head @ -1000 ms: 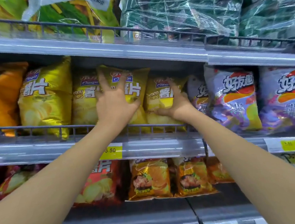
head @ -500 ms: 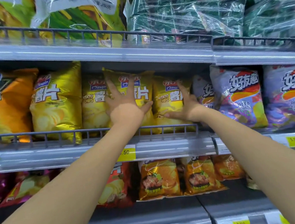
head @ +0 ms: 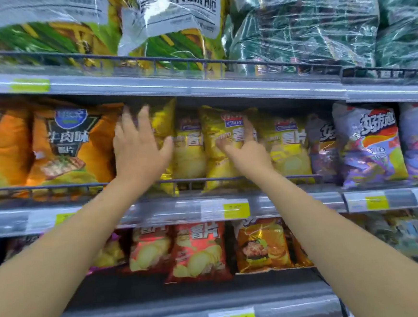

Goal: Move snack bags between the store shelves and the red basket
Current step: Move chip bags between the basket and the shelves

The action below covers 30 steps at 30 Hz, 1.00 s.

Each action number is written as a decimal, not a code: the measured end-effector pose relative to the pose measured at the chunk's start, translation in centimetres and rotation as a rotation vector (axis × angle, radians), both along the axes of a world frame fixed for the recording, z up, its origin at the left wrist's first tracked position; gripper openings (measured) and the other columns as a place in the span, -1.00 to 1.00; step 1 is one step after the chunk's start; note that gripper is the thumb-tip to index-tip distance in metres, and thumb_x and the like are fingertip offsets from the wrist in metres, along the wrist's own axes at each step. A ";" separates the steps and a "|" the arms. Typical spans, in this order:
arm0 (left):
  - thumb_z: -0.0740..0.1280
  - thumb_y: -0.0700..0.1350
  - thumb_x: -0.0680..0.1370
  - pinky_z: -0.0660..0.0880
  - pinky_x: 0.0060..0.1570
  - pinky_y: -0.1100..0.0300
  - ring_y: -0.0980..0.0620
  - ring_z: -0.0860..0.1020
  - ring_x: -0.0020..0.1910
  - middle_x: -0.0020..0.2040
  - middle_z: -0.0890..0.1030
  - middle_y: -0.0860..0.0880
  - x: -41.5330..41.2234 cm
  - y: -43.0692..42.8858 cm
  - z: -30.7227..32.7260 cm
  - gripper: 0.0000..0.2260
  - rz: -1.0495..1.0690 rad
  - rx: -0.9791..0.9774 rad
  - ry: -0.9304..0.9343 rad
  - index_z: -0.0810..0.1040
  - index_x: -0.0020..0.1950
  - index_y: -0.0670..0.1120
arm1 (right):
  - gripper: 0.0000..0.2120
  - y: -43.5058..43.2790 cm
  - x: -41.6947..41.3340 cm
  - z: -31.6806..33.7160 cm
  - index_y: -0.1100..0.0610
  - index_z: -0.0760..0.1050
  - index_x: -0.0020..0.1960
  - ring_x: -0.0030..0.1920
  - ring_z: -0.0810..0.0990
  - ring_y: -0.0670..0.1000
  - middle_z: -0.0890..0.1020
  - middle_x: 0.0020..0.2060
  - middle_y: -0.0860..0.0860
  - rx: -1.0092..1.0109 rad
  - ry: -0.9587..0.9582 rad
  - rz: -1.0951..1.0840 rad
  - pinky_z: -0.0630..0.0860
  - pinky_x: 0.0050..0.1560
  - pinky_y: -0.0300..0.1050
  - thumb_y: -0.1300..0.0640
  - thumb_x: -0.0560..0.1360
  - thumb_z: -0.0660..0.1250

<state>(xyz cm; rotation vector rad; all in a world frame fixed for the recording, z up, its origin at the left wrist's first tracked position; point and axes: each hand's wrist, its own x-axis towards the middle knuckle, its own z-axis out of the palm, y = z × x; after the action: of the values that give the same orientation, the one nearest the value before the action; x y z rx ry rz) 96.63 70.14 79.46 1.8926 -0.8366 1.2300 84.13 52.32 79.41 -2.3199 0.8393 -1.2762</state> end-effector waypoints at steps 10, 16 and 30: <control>0.41 0.17 0.39 0.12 0.46 -0.13 -0.20 0.02 0.52 0.57 -0.03 -0.09 3.8 1.9 -0.5 -0.05 -0.193 0.212 0.150 -0.10 0.58 -0.03 | -0.20 0.6 1.1 -2.3 -0.34 -0.20 0.49 0.29 0.44 0.30 0.27 0.43 0.22 -0.090 -0.113 -0.203 0.43 0.18 0.13 -0.53 0.38 0.05; 0.46 0.10 0.39 0.22 0.38 -0.07 -0.31 0.14 0.43 0.57 -0.06 -0.08 3.3 1.7 -0.4 -0.09 -0.229 0.188 0.187 -0.02 0.57 0.01 | -0.21 0.8 1.2 -2.4 -0.35 -0.20 0.48 0.29 0.44 0.30 0.26 0.44 0.20 -0.083 -0.115 -0.212 0.44 0.18 0.14 -0.54 0.38 0.05; 0.40 0.06 0.44 0.41 0.05 -0.16 -0.32 0.27 0.27 0.55 0.04 -0.17 -1.8 -3.4 -2.3 -0.25 0.089 0.068 -0.046 0.15 0.54 -0.03 | -0.18 0.0 1.4 -2.6 -0.31 -0.20 0.50 0.24 0.47 0.31 0.27 0.40 0.23 -0.127 -0.133 -0.228 0.47 0.11 0.07 -0.51 0.39 0.09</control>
<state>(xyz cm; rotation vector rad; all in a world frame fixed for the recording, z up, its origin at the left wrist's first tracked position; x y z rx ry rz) 94.79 66.71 77.16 1.9816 -0.8359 1.3189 85.56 52.29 76.77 -2.2541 1.0276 -1.6026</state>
